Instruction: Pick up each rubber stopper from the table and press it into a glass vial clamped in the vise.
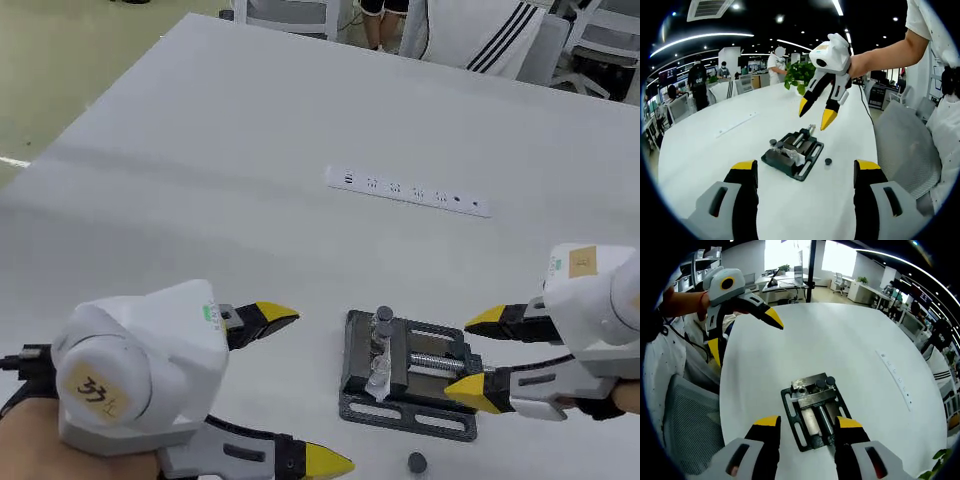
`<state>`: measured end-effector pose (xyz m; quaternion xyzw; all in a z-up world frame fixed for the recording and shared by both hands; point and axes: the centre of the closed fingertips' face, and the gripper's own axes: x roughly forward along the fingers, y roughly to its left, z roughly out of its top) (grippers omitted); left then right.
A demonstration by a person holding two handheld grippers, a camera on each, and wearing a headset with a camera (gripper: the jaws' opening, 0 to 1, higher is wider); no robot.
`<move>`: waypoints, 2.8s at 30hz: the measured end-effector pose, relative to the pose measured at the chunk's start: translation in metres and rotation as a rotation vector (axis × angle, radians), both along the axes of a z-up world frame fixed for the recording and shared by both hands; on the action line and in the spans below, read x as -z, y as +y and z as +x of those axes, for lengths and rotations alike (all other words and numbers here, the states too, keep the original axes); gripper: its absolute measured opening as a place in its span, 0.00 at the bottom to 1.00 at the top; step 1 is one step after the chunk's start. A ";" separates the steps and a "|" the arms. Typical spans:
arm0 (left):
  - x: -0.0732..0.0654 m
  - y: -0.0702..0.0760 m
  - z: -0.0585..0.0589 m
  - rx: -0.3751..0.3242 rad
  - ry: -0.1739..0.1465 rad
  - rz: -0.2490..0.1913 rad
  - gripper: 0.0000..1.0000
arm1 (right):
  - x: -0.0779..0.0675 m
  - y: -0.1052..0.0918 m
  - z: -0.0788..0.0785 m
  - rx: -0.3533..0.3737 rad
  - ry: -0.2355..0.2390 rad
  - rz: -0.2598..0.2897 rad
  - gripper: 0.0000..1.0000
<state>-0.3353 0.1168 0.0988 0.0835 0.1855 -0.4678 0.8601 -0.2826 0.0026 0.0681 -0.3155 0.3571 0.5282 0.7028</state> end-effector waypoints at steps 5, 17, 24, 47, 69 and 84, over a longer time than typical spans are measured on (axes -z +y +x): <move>0.001 0.001 -0.002 -0.001 0.001 0.001 0.78 | 0.006 -0.005 -0.016 -0.007 0.018 -0.007 0.41; 0.005 0.002 -0.007 0.001 0.005 -0.001 0.80 | 0.025 -0.012 -0.050 -0.046 0.068 -0.051 0.45; 0.010 0.003 -0.012 0.009 0.011 0.000 0.84 | 0.038 -0.011 -0.065 -0.080 0.086 -0.079 0.47; 0.030 0.010 -0.025 0.007 0.042 0.020 0.87 | 0.078 0.006 -0.069 -0.177 0.112 -0.178 0.27; 0.030 0.018 -0.025 -0.031 0.048 -0.011 0.85 | 0.094 0.013 -0.065 -0.295 0.104 -0.263 0.11; 0.030 0.018 -0.024 -0.033 0.047 -0.020 0.84 | 0.095 0.012 -0.065 -0.311 0.104 -0.277 0.07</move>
